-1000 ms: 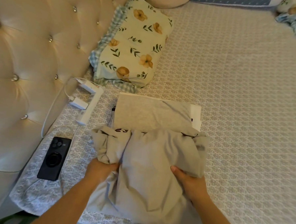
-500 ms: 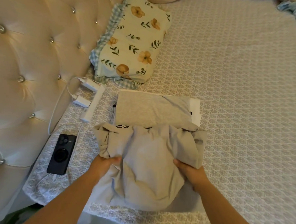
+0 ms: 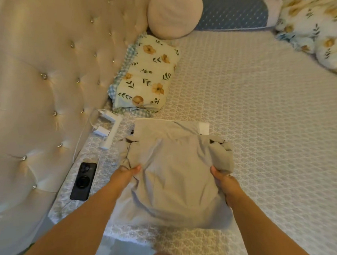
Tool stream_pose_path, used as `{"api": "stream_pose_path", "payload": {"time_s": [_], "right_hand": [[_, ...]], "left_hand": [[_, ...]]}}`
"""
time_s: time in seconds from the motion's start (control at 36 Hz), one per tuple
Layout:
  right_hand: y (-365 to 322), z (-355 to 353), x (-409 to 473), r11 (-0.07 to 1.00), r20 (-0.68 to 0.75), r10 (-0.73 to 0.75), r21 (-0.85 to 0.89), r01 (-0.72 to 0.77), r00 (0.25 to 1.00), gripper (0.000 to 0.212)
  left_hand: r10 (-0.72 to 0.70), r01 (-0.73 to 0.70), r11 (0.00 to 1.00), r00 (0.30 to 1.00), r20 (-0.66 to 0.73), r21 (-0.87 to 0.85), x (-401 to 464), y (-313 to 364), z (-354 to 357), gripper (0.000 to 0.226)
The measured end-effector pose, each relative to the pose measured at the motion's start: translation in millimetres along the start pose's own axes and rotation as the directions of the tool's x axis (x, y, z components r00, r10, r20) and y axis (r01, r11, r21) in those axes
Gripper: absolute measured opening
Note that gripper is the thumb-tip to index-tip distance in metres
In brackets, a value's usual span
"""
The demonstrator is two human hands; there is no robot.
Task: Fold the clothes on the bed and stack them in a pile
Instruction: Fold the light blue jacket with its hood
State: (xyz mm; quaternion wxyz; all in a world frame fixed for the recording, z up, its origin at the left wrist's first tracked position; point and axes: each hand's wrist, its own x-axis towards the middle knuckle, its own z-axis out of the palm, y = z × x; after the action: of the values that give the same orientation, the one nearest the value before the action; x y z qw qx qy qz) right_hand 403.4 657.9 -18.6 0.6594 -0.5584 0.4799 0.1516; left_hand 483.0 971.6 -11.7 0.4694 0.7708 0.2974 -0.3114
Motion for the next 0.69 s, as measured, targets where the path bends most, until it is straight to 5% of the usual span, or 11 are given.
{"api": "stream_pose_path", "payload": {"time_s": [0.39, 0.69], "right_hand": [[2.6, 10.2, -20.8, 0.998, -0.003, 0.005, 0.065, -0.004, 1.000, 0.060], [-7.4, -49.2, -56.2, 0.999, -0.206, -0.026, 0.024, 0.031, 0.978, 0.073]], "left_hand": [[0.098, -0.089, 0.985, 0.994, -0.053, 0.147, -3.6, 25.0, -21.6, 0.073], [0.204, -0.174, 0.949, 0.975, -0.089, 0.265, -52.4, 53.1, 21.1, 0.085]]}}
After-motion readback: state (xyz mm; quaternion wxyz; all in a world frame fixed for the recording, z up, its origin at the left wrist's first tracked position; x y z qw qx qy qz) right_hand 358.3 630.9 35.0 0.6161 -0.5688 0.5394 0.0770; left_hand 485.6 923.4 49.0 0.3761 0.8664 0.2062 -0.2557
